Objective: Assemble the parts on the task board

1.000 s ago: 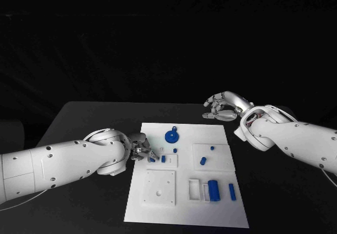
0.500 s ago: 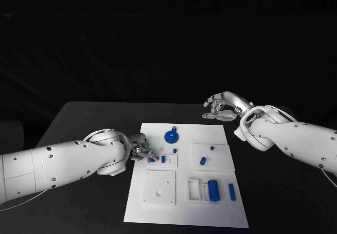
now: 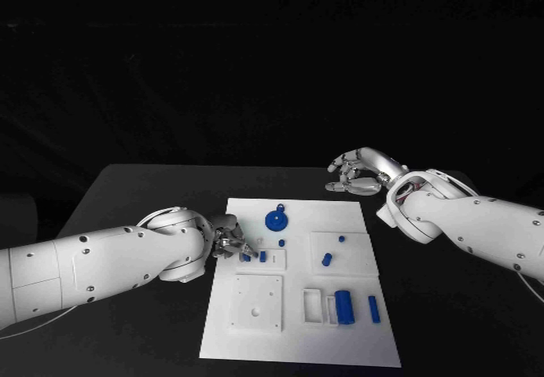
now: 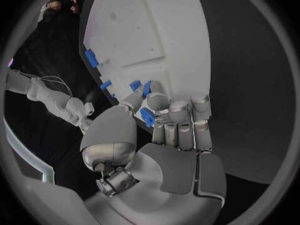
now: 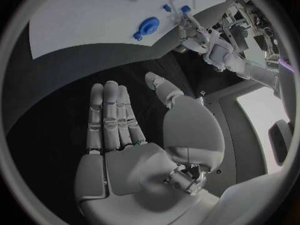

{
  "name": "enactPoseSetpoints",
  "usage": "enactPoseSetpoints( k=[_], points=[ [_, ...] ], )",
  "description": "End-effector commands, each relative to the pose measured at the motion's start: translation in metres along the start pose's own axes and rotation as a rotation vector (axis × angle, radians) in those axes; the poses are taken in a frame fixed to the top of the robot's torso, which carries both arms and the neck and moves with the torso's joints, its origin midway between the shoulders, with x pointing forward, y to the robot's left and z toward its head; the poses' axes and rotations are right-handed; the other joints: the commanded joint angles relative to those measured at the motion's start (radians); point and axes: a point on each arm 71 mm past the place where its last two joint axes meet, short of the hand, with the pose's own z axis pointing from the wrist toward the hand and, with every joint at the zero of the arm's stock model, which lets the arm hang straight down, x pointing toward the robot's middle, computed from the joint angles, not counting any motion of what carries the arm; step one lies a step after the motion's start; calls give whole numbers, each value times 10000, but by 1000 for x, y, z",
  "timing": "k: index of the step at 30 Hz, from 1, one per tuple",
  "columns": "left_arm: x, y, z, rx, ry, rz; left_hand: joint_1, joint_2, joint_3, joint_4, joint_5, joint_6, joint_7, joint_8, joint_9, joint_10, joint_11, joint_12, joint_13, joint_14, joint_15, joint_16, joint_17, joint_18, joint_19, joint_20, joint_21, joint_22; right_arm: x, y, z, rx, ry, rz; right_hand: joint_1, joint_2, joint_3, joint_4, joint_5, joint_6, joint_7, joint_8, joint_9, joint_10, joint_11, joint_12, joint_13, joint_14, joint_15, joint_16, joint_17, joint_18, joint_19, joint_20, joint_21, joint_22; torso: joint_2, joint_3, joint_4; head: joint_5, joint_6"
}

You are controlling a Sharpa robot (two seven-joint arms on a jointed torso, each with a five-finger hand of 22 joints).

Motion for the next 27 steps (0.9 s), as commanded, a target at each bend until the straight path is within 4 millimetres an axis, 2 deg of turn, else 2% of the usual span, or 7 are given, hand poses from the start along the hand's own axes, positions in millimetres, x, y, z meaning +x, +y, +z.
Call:
enactPoseSetpoints(
  k=[1,13,15,20,23,27],
  points=[
    [5,-4,0,112,359,282,33,-80,13,63,-51,-19,24,-25,-17,-67,-27,44,-4,-7,-66,32,-14,91,-12,-1205,14,84,1,1,0,-98,45,11,-13,-28,3,50,42,13,72,67,15,-92,6,39,-20,-2,48,-40,8,70,-3,86,-57,10,-4,2,1,-1,-9],
    [4,0,0,-18,338,450,85,-119,16,74,-62,-30,26,-13,-26,-68,-24,45,-5,-17,-65,32,-15,94,-23,-1205,14,88,0,1,0,-88,38,8,-11,-27,1,52,49,11,72,69,15,-93,6,47,-30,0,48,-42,10,74,-3,90,-59,14,-2,0,4,-12,-12],
    [4,1,0,-40,315,450,142,-66,35,72,-61,-33,27,-4,-30,-68,-21,46,-6,-22,-62,33,-14,96,-28,-1205,16,91,0,1,0,-88,40,8,-10,-27,0,52,51,11,72,69,15,-94,6,49,-32,0,48,-43,10,74,-3,90,-60,15,-1,-1,5,-12,-13],
    [3,3,1,-92,239,488,370,281,37,-33,-56,-51,37,37,-48,-68,-10,56,-3,-33,-48,48,-11,91,-50,-1195,37,113,1,1,0,-95,45,11,-9,-26,-1,53,54,11,72,70,15,-95,6,52,-37,1,47,-44,11,76,-3,92,-61,16,-3,-2,4,-12,-7],
    [2,4,1,-140,192,531,434,409,8,-99,-59,-54,38,56,-55,-72,-9,59,-3,-35,-41,55,-10,86,-61,-1189,44,119,1,1,0,-95,51,12,-9,-26,-1,54,55,10,72,70,15,-95,6,54,-39,1,48,-45,11,76,-3,93,-62,17,-1,-4,7,-11,-8],
    [2,4,1,-142,208,544,457,448,-10,-132,-61,-57,38,63,-59,-74,-9,60,-2,-36,-38,57,-9,84,-66,-1187,47,122,1,1,0,-95,51,11,-14,-25,-5,58,57,10,72,72,16,-96,6,59,-45,2,48,-46,12,77,-3,96,-63,19,-1,-4,5,-9,-5]
  ],
)
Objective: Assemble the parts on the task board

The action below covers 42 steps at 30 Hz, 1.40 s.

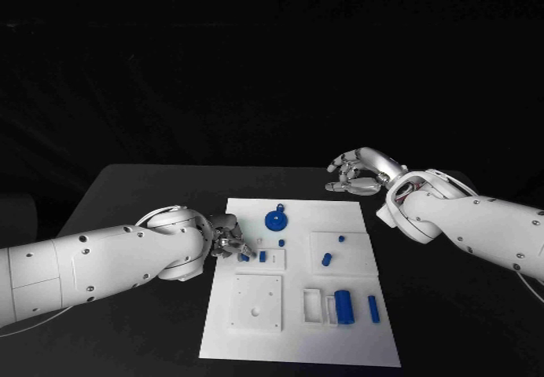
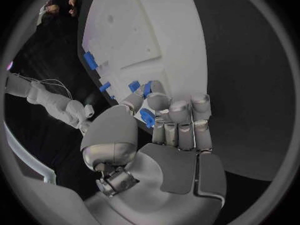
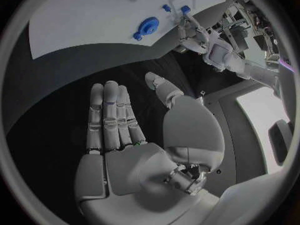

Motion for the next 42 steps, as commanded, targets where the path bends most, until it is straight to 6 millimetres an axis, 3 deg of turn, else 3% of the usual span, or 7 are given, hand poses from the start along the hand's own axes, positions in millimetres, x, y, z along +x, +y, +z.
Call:
enactPoseSetpoints(
  k=[1,34,39,42],
  points=[
    [4,3,1,-130,219,241,144,226,-18,-58,-56,-51,45,63,7,-59,7,61,-1,4,-43,57,-9,84,-66,-1187,48,120,1,1,0,-96,49,7,-14,-24,-5,59,59,3,81,39,9,-96,6,60,-17,2,47,-47,12,78,-3,96,-63,13,2,-2,-2,3,0],
    [7,-1,2,-80,641,464,230,178,-155,-249,-76,-93,71,82,-42,-77,40,55,-6,-40,12,51,-17,58,-119,-1158,46,124,1,1,0,-101,39,8,-27,-16,-14,87,84,-4,82,44,10,-103,6,90,-57,8,47,-57,18,90,0,111,-72,27,1,3,-6,-2,-38],
    [7,-1,2,-90,565,420,114,-36,-205,-123,-80,-167,92,47,-72,-107,54,5,-31,-72,10,1,-48,55,-128,-1153,22,106,1,1,0,-95,42,8,-28,-19,-16,89,86,-5,82,44,10,-105,6,93,-62,8,48,-59,18,91,-1,112,-74,28,3,2,-5,-3,-35],
    [6,-1,3,-98,535,398,-73,-336,-238,123,-92,-181,94,37,-85,-100,55,-19,-41,-75,1,-21,-68,57,-128,-1153,-7,84,1,1,0,-102,43,10,-29,-19,-17,90,87,-5,82,44,10,-106,7,94,-64,8,48,-60,19,92,-1,113,-75,29,4,2,-3,-5,-34]
  ],
)
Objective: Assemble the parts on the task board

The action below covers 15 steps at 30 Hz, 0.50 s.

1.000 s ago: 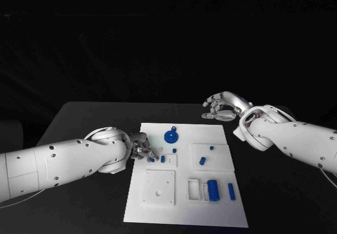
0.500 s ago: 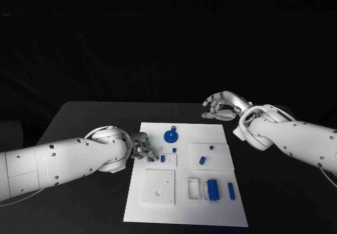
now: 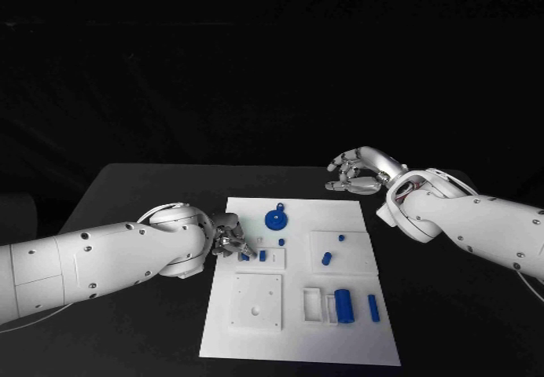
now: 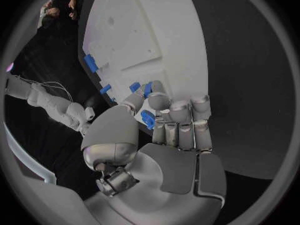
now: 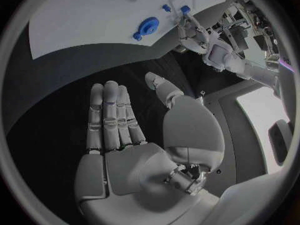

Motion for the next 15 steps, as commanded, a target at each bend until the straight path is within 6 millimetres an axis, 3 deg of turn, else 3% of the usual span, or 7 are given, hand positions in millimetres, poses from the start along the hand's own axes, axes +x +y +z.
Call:
enactPoseSetpoints(
  k=[1,5,9,15],
  points=[
    [8,2,2,-144,326,120,-298,-445,-10,240,-60,-63,0,-52,-7,-77,7,-65,-16,-19,-86,-24,-16,60,-69,-1169,-16,81,1,1,0,-101,41,7,-29,-20,11,63,49,-17,52,46,14,-70,-29,56,-14,7,48,-60,10,99,-2,40,-39,15,3,-3,3,-4,1],
    [8,3,2,-175,311,116,-416,-610,-16,409,-73,-67,-1,-50,-8,-76,6,-73,-16,-19,-91,-26,-20,65,-67,-1172,-25,74,1,2,0,-110,38,12,-31,-21,10,64,50,-18,52,46,13,-71,-29,58,-16,7,48,-61,10,99,-3,41,-40,15,1,-5,3,-5,6],
    [8,3,2,-195,335,130,-592,-992,109,848,-80,-71,-14,-27,13,-68,-8,-83,-7,-22,-110,-13,-19,102,-55,-1197,-36,60,1,2,0,-107,40,12,-33,-25,7,66,52,-21,53,45,13,-74,-29,60,-21,6,49,-64,11,100,-4,43,-43,16,-1,-4,3,-5,7],
    [8,3,2,-202,362,146,-563,-1084,171,974,-80,-73,-17,-9,29,-61,-11,-80,3,-20,-118,1,-15,111,-50,-1202,-22,65,1,2,0,-109,43,13,-33,-30,5,67,55,-26,54,44,12,-77,-28,64,-29,4,49,-67,11,102,-7,45,-46,18,0,-1,-1,-8,3]
  ],
)
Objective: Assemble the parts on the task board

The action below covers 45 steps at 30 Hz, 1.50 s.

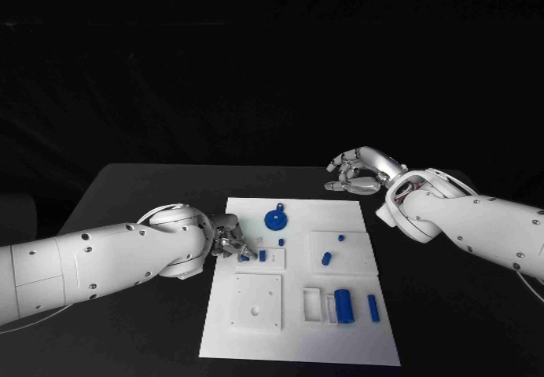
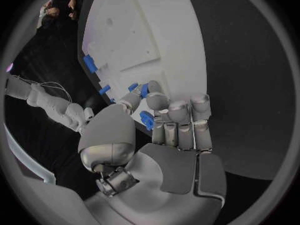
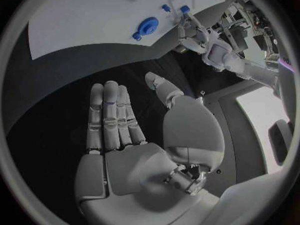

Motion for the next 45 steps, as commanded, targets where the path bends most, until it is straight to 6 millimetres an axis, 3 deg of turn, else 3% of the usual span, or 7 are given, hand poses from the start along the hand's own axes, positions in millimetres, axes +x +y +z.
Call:
enactPoseSetpoints(
  k=[1,32,45],
  points=[
    [7,2,1,-146,331,141,4,-83,-1,73,-45,-72,-23,-3,16,-58,-10,-42,3,68,-30,2,-4,111,-50,-1204,-21,67,1,1,0,-95,35,4,-34,-30,4,69,56,-35,63,44,13,-67,-16,65,-15,4,49,-68,12,105,-7,46,-47,10,-1,3,-4,-2,-5],
    [6,0,5,-224,621,331,46,-92,37,218,-45,-52,-35,40,47,-41,-21,-24,22,82,-37,38,9,119,-45,-1206,5,77,1,1,0,-92,46,7,-33,-27,-1,80,69,-43,65,46,13,-72,-15,88,-44,8,50,-75,17,114,-6,56,-55,21,-2,6,-1,-22,15],
    [6,3,5,-344,699,356,278,78,17,133,-44,-69,-36,67,73,-43,-19,-13,37,65,-25,65,22,124,-76,-1202,34,100,1,1,0,-92,47,7,-35,-25,-5,87,74,-43,65,48,13,-72,-15,99,-57,12,50,-78,19,118,-4,61,-57,26,1,1,1,-30,1]
  ],
)
